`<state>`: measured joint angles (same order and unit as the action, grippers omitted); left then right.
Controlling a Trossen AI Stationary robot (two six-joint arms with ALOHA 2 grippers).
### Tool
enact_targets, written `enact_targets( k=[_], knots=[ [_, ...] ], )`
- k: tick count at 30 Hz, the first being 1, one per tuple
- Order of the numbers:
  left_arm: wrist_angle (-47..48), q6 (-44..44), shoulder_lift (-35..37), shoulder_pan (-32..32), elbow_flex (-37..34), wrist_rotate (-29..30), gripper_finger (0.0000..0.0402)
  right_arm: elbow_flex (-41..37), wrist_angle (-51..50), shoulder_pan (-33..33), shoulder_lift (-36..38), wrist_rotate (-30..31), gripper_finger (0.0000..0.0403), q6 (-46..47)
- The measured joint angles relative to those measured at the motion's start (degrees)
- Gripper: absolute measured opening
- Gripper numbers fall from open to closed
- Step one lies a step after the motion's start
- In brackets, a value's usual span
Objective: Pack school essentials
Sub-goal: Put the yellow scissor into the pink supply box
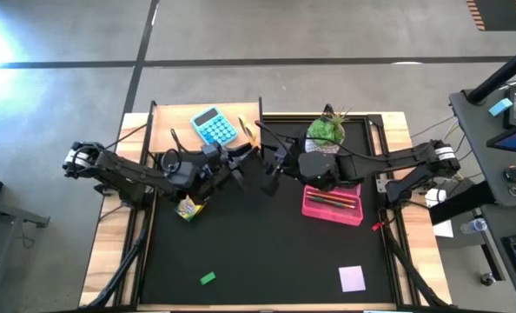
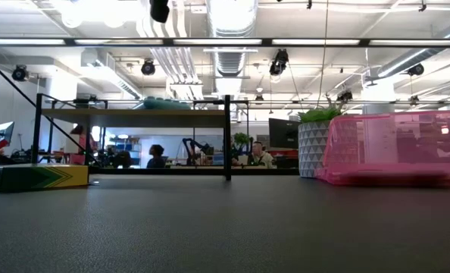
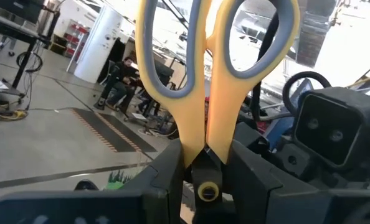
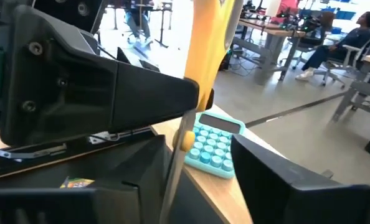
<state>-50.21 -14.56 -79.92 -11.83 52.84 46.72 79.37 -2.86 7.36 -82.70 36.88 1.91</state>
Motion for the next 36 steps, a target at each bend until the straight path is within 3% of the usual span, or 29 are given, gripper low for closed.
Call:
enact_targets(
  k=[12, 18, 23, 30, 36],
  knots=[
    [0.21, 0.03, 0.02, 0.01, 0.00, 0.19, 0.0082, 0.00, 0.20, -0.12, 0.02, 0.02, 0.0024, -0.47],
    [0.15, 0.01, 0.02, -0.01, 0.00, 0.18, 0.0087, 0.00, 0.03, -0.15, 0.07, -1.32, 0.0017, -0.21],
    [0.30, -0.10, 0.00, -0.03, 0.00, -3.65, 0.0131, 0.04, -5.08, -0.25, 1.48, -2.96, 0.0015, 3.29],
    [0.19, -0.08, 0.04, 0.03, 0.00, -7.17, 0.0205, 0.04, -18.80, -0.78, 7.52, -2.76, 0.0013, 7.82],
    [6.53, -0.14, 0.15, 0.09, 0.00, -6.75, 0.0227, 0.04, -38.08, -0.84, 15.68, -3.82, 0.0013, 17.17]
  ],
)
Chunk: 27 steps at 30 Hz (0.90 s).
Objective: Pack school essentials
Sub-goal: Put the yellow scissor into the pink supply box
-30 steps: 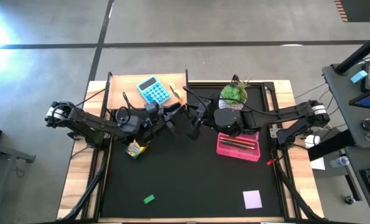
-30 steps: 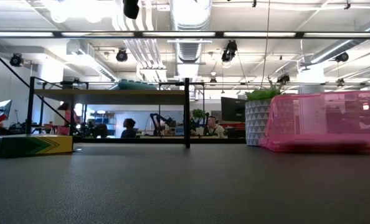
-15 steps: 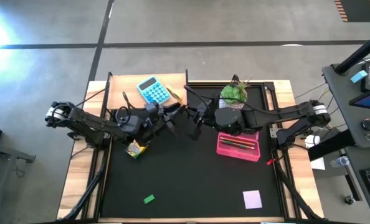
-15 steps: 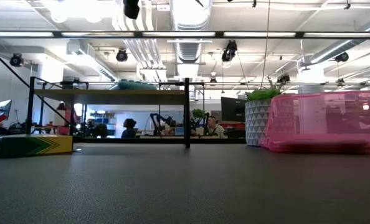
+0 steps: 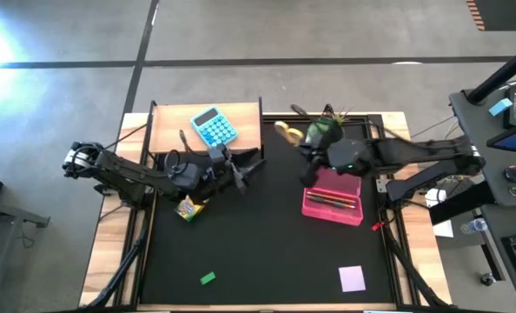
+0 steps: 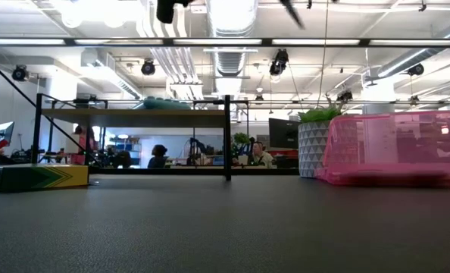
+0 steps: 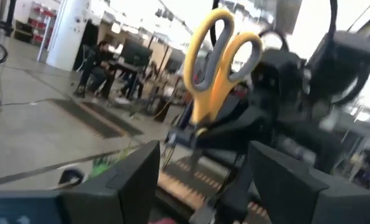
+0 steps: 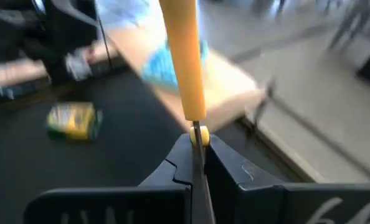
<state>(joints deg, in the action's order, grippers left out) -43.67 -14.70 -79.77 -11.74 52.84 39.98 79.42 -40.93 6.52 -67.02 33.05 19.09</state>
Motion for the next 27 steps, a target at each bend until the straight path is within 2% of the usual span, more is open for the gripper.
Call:
enact_targets(
  k=[6, 10, 15, 22, 27],
  knots=[
    [6.23, -6.60, 0.07, -0.10, 0.00, -0.31, 0.0228, -0.26, -24.48, 0.94, 4.02, -6.44, 0.0013, 16.65],
    [6.69, -7.53, 0.07, -0.24, 0.00, -1.19, 0.0228, -2.11, -34.09, 3.24, 3.63, -9.99, 0.0013, 23.93],
    [6.66, -7.61, 0.32, -0.63, 0.00, -1.73, 0.0228, -6.58, -35.11, 6.36, 3.16, -14.99, 0.0013, 26.38],
    [6.64, -7.67, 1.06, -1.83, 0.00, -2.00, 0.0228, -14.57, -34.90, 7.10, 3.52, -17.98, 0.0013, 26.38],
    [6.64, -7.67, 1.25, -2.67, 0.00, -2.02, 0.0228, -22.66, -30.50, 7.10, 3.60, -21.79, 0.0013, 25.79]
  ],
)
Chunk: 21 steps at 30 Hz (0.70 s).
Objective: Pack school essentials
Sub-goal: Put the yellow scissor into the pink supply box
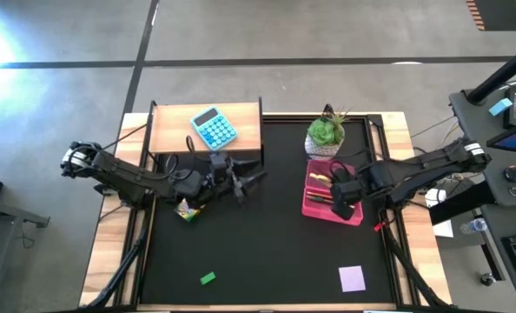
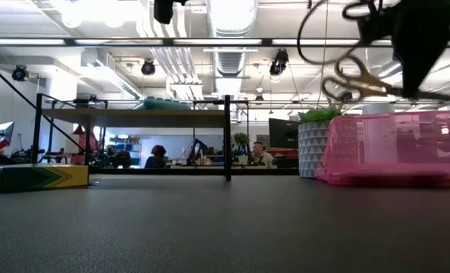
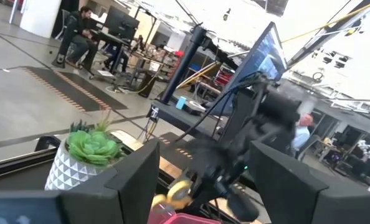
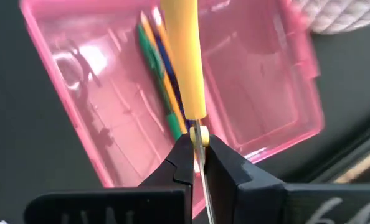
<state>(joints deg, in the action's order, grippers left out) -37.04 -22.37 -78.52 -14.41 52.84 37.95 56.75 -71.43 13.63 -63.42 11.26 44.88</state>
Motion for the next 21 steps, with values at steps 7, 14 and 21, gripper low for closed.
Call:
enact_targets(
  k=[7, 14, 21],
  knots=[
    [0.02, -2.84, 0.04, -0.33, 0.00, -0.24, 0.0228, -7.22, 8.04, -0.02, -0.06, -2.73, 0.0013, -1.91],
    [0.02, -2.91, 0.04, -0.33, 0.00, -0.32, 0.0228, -10.55, 11.82, -0.05, -0.09, -3.42, 0.0013, -4.68],
    [0.02, -2.97, 0.04, -0.33, 0.00, -0.33, 0.0228, -12.29, 15.66, -0.39, -0.11, -4.00, 0.0013, -5.06]
  ],
)
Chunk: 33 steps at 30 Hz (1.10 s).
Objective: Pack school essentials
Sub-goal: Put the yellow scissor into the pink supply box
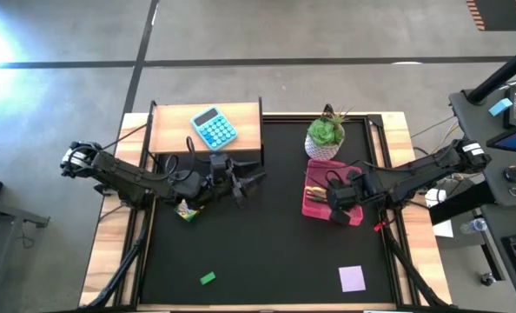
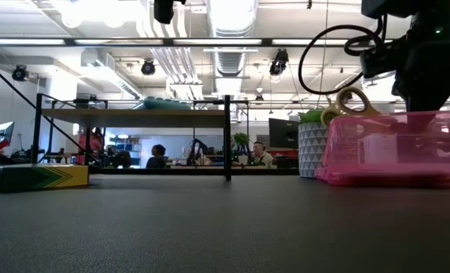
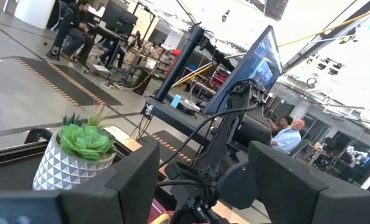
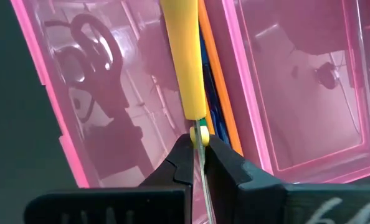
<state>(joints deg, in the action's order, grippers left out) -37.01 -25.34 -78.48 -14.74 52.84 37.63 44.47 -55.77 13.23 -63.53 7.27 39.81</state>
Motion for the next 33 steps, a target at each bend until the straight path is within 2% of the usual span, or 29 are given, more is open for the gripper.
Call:
enact_targets(
  k=[8, 25, 33],
  knots=[
    [0.00, -0.02, 0.00, -0.07, 0.00, 0.00, 0.0228, -0.71, 0.56, -0.04, -0.02, -3.12, 0.0013, -0.72],
    [0.00, -1.38, 0.00, -0.04, 0.00, -0.21, 0.0228, -4.85, 4.47, -0.04, -0.02, -3.24, 0.0013, -0.88],
    [0.00, -1.36, 0.00, -0.04, 0.00, -0.48, 0.0228, -5.27, 4.80, -0.04, -0.02, -3.23, 0.0059, -0.90]
  ],
)
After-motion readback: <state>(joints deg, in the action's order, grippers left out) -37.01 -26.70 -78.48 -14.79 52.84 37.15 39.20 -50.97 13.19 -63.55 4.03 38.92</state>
